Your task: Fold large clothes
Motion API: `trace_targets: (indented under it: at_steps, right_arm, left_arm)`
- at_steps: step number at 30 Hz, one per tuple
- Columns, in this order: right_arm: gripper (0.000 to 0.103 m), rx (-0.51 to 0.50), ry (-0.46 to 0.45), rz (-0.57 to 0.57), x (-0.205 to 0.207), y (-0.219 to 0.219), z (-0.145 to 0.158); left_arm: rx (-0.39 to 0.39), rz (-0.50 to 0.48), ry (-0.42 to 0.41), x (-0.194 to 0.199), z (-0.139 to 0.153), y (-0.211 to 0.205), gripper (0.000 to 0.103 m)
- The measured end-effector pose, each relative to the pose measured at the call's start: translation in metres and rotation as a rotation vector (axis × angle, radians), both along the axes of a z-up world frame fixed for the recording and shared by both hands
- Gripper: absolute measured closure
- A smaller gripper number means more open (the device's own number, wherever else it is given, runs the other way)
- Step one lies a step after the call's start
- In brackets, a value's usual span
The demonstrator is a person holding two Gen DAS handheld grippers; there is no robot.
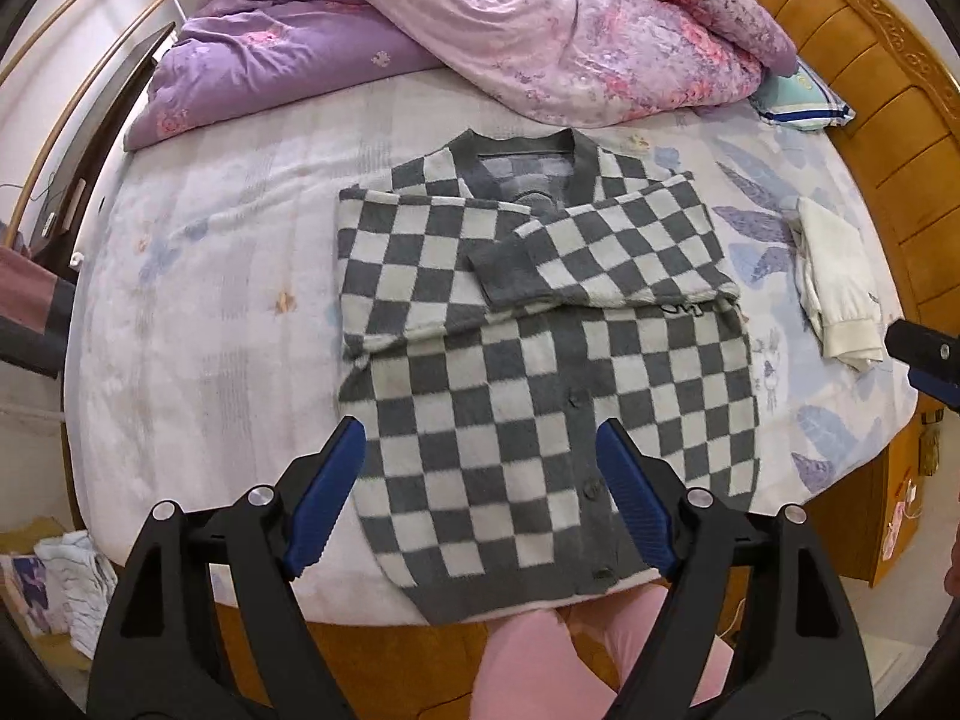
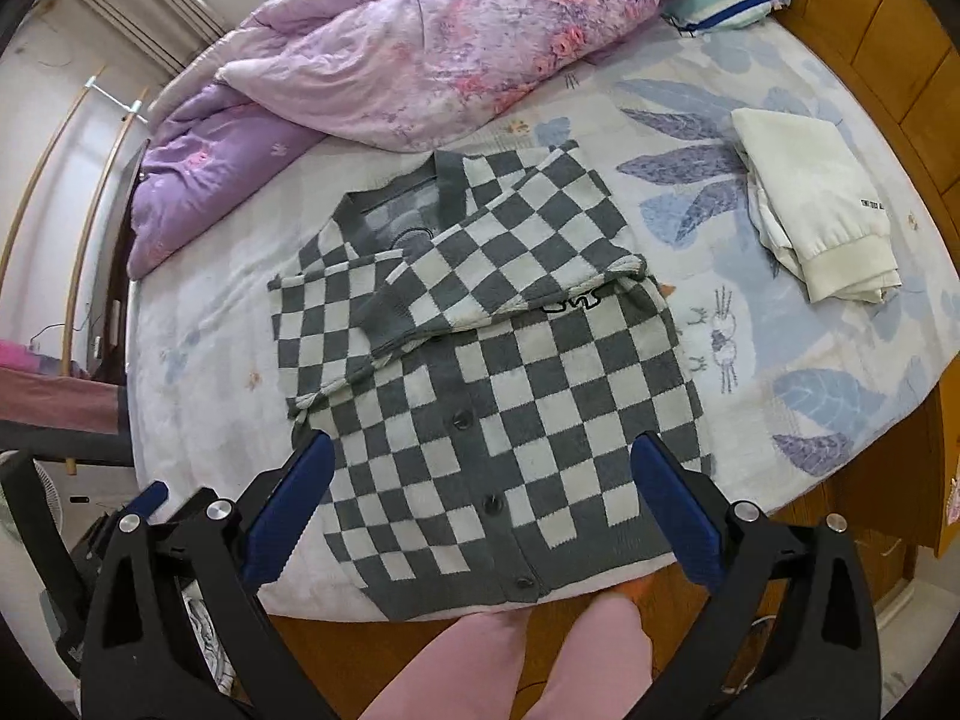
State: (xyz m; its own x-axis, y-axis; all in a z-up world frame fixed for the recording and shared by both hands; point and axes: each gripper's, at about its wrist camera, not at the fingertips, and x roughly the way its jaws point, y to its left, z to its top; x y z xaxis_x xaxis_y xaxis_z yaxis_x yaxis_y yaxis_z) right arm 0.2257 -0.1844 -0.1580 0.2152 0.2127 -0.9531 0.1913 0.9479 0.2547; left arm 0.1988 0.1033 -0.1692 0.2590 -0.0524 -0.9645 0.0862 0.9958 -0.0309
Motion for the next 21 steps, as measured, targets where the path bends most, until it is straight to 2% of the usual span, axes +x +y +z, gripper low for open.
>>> trace_targets:
  at_steps: [4, 10, 13, 17, 21]
  right_arm:
    - [0.008, -0.017, 0.034, 0.001, 0.025, 0.000, -0.015]
    - [0.008, -0.019, 0.099, 0.019, 0.071, -0.012, -0.045]
    - [0.008, -0.017, 0.127, 0.043, 0.097, -0.020, -0.060]
    - [0.008, -0.021, 0.154, 0.072, 0.135, -0.027, -0.080]
    - [0.008, -0.038, 0.172, 0.082, 0.175, -0.036, -0.101]
  left_arm:
    - [-0.017, 0.014, 0.018, 0.030, -0.009, 0.005, 0.021]
    - [-0.003, 0.055, 0.066, 0.077, -0.032, 0.007, 0.020]
    - [-0.009, 0.098, 0.097, 0.102, -0.046, 0.011, 0.020]
    - [0.028, 0.145, 0.136, 0.134, -0.066, 0.017, 0.020]
    - [0.032, 0.194, 0.169, 0.165, -0.086, 0.029, 0.018]
